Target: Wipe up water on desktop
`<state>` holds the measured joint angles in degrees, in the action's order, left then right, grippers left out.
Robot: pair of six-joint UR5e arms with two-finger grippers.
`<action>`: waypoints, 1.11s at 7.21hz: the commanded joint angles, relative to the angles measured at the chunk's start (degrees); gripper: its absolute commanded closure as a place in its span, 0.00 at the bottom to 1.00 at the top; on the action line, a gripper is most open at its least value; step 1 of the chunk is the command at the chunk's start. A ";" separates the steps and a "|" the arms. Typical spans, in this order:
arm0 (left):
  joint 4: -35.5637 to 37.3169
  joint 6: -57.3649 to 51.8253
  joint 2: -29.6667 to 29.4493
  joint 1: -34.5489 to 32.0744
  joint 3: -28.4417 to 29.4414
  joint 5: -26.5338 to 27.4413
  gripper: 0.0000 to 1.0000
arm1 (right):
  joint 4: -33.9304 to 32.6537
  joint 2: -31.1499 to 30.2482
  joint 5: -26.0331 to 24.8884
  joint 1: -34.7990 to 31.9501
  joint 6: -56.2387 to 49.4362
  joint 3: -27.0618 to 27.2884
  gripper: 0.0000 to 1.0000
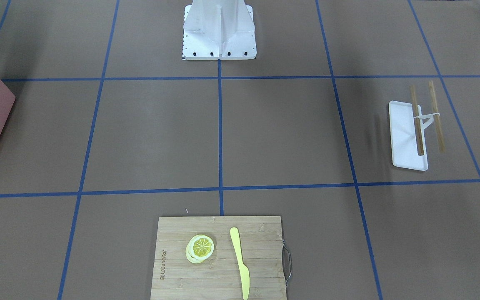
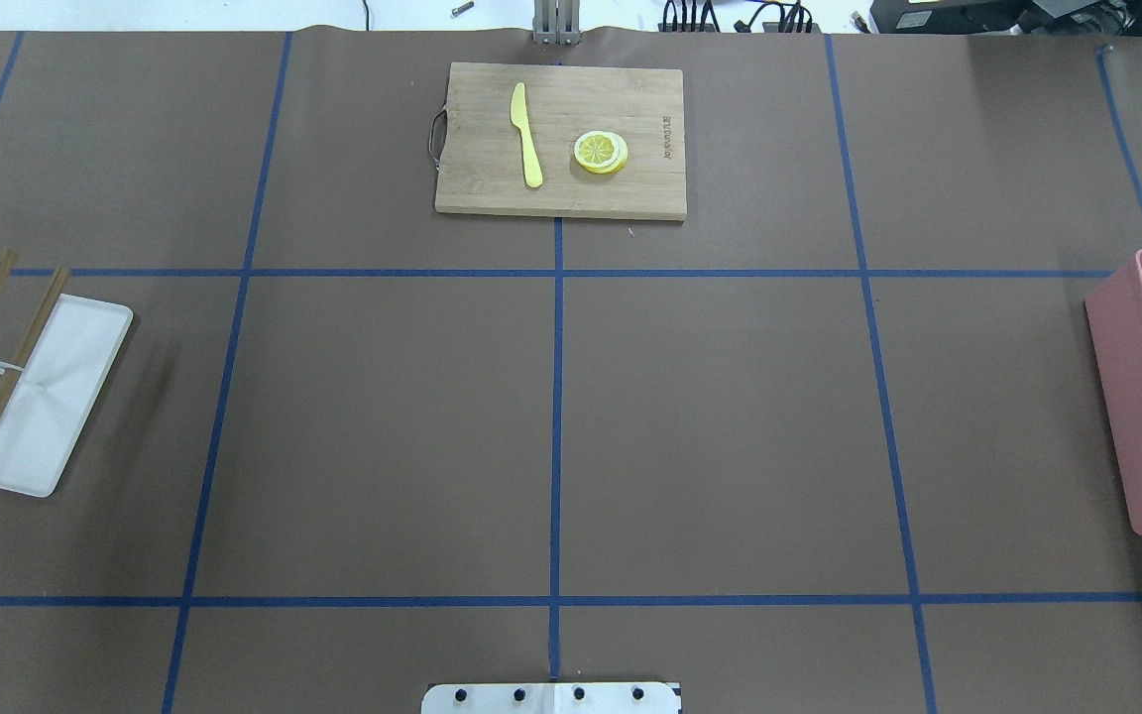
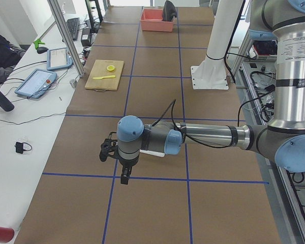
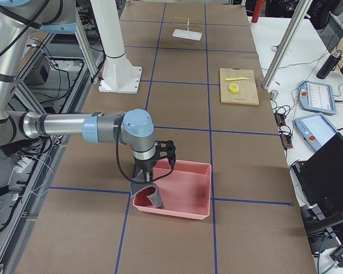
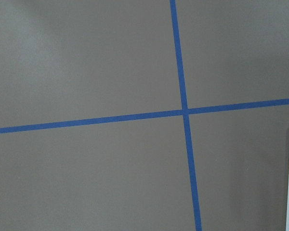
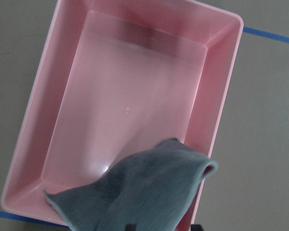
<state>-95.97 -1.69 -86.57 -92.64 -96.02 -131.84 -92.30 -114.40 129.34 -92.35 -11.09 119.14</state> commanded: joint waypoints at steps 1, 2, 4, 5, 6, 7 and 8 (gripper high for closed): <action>0.00 0.02 0.09 0.00 0.04 0.00 0.01 | 0.19 4.59 1.27 1.72 5.60 -0.05 0.01; 0.00 -0.06 0.09 0.00 0.04 0.00 0.01 | 0.10 7.06 1.01 3.13 11.99 -0.40 0.01; 0.08 -0.06 0.09 0.00 0.13 0.00 0.01 | 0.80 4.47 -2.83 3.32 15.06 -0.93 0.00; 0.09 -0.24 0.09 0.00 0.13 0.00 0.01 | 0.80 5.49 -2.43 3.32 14.09 -3.10 0.00; 0.09 -0.24 0.09 0.00 0.13 0.00 0.01 | 0.97 4.54 -3.20 3.23 13.38 -3.56 0.00; 0.09 -0.24 0.09 0.00 0.21 0.09 0.01 | 1.15 5.05 -2.69 3.23 13.55 -7.05 0.00; 0.09 -0.33 0.09 0.00 0.30 0.09 0.01 | 1.94 5.23 -0.60 3.23 13.29 -6.91 0.00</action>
<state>-95.89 -1.95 -86.48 -92.64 -95.80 -131.78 -91.04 -109.36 127.10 -89.11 2.45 113.47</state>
